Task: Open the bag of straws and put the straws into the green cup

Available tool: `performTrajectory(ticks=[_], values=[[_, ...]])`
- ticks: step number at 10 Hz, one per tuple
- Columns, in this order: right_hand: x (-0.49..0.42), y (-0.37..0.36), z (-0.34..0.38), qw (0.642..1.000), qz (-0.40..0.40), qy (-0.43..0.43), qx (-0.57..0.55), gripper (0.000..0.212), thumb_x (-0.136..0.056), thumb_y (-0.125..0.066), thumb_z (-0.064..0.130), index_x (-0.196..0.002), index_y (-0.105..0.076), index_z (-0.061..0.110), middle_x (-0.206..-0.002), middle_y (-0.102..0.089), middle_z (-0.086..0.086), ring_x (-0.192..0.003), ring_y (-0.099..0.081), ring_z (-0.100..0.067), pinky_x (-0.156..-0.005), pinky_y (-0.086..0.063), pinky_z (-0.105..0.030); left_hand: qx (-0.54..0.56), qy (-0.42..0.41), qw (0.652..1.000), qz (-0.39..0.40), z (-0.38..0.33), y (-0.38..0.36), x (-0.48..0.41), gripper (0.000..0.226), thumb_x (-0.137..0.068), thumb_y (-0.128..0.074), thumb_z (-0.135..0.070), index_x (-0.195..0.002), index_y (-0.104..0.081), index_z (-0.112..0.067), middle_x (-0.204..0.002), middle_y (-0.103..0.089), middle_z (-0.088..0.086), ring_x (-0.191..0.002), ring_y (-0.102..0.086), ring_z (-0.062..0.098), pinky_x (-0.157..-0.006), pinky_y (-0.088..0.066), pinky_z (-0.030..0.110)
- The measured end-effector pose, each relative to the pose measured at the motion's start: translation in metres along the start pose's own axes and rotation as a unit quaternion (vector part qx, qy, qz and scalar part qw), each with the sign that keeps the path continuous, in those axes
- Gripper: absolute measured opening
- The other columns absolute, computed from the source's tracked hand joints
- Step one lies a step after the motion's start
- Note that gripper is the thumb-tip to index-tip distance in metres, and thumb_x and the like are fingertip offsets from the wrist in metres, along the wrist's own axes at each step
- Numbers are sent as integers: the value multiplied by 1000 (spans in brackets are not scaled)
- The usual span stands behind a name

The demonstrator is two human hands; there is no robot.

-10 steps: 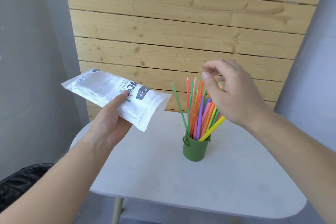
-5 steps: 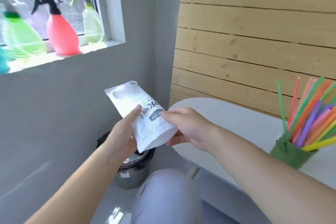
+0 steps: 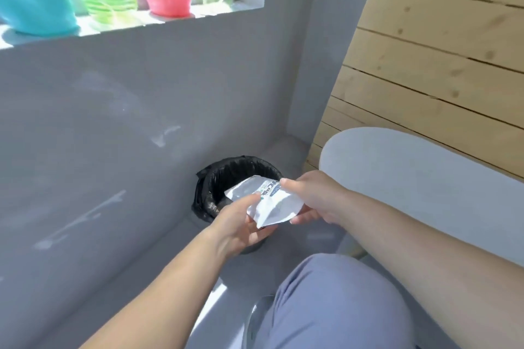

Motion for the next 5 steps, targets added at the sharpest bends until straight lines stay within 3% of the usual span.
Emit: performTrajectory(ticks=[1, 2, 3, 4, 5], values=[[-11, -8, -1, 1000, 16, 5, -6, 38, -97, -61, 34, -105, -67, -3, -98, -70, -17, -72, -70, -27, -68, -64, -39, 1, 7, 1000, -10, -1, 3, -7, 27, -100, -62, -26, -123, -70, -14, -88, -79, 5, -81, -75, 22, -64, -63, 34], [-12, -12, -4, 1000, 16, 4, 7, 53, -98, -60, 34, -139, -48, 3, -123, -56, -16, -92, -65, -30, -77, -62, -43, -41, 4, 999, -28, -2, 10, -11, 33, -99, -64, -37, -125, -67, -17, -107, -75, 8, -94, -72, 28, -89, -60, 48], [-4, -7, -5, 999, 15, 0, 48, 59, -100, -54, 40, -149, -40, 10, -122, -44, -6, -103, -53, -27, -88, -59, -46, -147, 12, 988, -44, -2, 22, -11, 58, -91, -65, -58, -135, -59, -22, -135, -63, 9, -117, -63, 31, -103, -52, 52], [12, 5, -4, 998, 27, -3, 61, 39, -102, -48, 43, -130, -53, 17, -122, -52, -10, -103, -52, -26, -92, -58, -45, -220, -46, 973, -42, -15, 20, -8, 70, -89, -63, -64, -144, -58, -22, -150, -54, 4, -132, -52, 24, -107, -38, 38], [30, 29, -2, 999, -5, 25, 23, 28, -102, -47, 43, -117, -56, 22, -137, -52, -8, -109, -54, -24, -95, -56, -42, -257, -116, 956, -74, -34, 11, 4, 51, -99, -57, -51, -133, -64, -13, -136, -58, 2, -128, -54, 24, -95, -32, 34]])
Point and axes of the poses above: each hand's wrist, its own x-axis away from the middle knuckle, its own y-axis out of the back of the hand, z = x × y, the point moved 8 cm from there along -x, towards the middle knuckle
